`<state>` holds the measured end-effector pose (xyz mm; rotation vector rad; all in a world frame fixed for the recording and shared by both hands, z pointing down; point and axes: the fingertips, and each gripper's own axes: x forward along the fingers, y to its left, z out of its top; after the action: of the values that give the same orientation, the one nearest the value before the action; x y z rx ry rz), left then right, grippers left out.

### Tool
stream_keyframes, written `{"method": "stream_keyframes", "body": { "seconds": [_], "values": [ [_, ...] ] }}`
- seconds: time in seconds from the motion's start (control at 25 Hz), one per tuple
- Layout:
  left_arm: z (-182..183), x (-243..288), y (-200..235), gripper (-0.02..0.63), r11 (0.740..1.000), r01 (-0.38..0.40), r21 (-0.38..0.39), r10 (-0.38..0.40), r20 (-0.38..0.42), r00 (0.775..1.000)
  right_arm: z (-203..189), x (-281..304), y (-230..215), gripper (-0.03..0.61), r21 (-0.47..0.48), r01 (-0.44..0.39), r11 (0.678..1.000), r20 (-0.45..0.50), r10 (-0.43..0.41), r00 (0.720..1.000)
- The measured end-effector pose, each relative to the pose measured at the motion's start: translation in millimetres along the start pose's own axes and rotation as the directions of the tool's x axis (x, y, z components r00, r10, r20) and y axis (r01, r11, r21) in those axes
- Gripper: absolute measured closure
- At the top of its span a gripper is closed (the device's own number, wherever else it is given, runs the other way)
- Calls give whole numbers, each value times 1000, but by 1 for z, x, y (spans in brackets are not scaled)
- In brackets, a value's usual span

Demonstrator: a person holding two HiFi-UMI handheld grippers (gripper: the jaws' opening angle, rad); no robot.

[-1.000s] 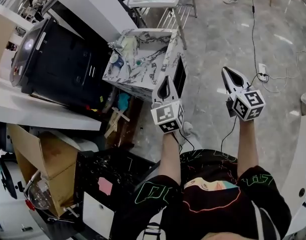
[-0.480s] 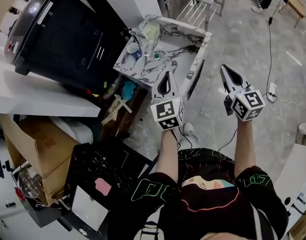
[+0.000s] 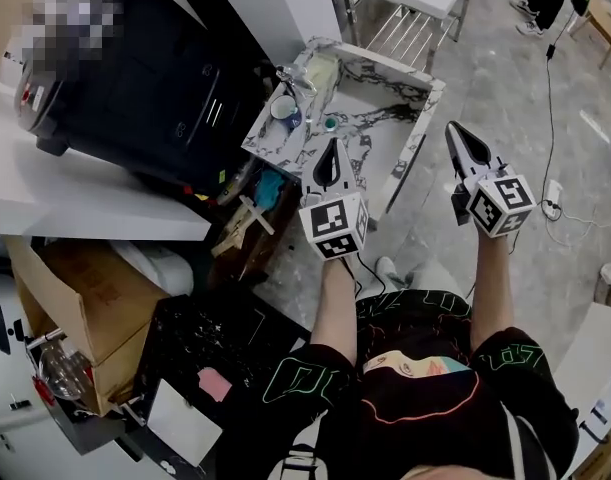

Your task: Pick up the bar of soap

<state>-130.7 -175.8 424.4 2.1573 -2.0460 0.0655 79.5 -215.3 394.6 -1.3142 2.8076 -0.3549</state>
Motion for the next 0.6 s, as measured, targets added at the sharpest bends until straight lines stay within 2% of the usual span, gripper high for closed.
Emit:
{"method": "stream_keyframes", "body": {
  "seconds": [0.32,0.6],
  "values": [
    [20,25,14,606,999,-35,16,34,47,998,16,37,-4,572,-15,-53,998,36,53,998],
    [41,40,47,606,986,-151,64,147,70,987,39,98,-11,572,22,-160,987,96,157,983]
  ]
}}
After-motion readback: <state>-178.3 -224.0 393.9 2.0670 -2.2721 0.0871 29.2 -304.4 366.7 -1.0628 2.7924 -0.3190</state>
